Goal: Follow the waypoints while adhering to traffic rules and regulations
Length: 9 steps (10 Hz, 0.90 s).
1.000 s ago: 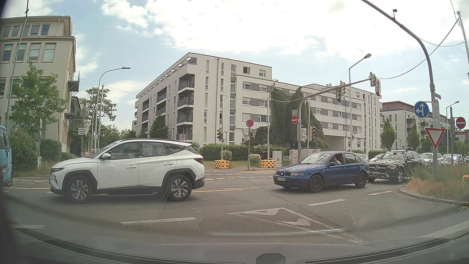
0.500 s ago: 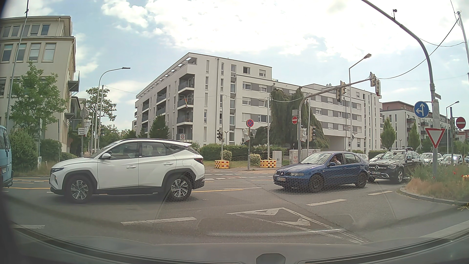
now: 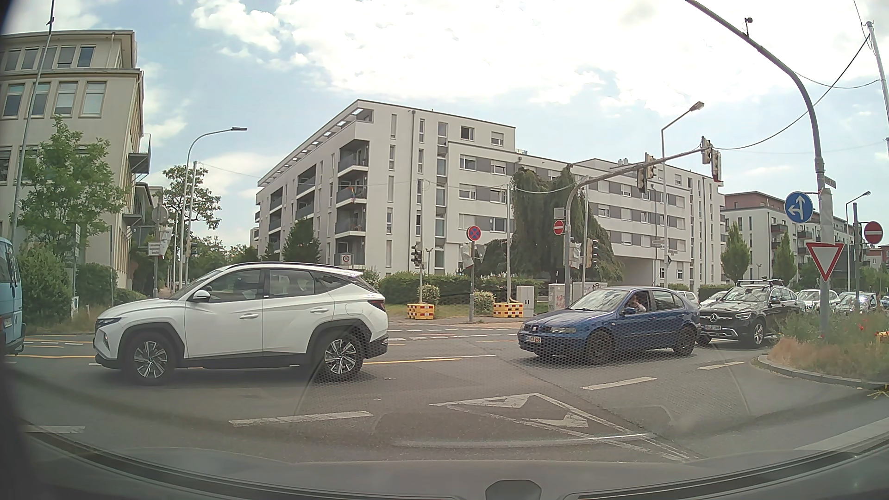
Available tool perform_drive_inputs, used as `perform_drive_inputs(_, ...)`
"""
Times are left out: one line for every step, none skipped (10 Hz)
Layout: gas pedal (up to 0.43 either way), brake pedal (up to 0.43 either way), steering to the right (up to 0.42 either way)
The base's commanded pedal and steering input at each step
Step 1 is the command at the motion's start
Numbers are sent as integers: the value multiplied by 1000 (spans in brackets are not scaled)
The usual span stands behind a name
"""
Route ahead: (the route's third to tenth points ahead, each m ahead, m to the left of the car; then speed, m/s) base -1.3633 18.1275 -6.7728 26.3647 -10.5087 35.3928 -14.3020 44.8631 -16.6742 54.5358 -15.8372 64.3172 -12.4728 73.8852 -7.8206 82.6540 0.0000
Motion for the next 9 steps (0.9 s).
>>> perform_drive_inputs(0,335,-883)
perform_drive_inputs(0,335,-883)
perform_drive_inputs(0,341,-883)
perform_drive_inputs(0,341,-883)
perform_drive_inputs(0,335,-883)
perform_drive_inputs(0,335,-883)
perform_drive_inputs(0,335,-883)
perform_drive_inputs(0,341,-883)
perform_drive_inputs(0,335,-883)
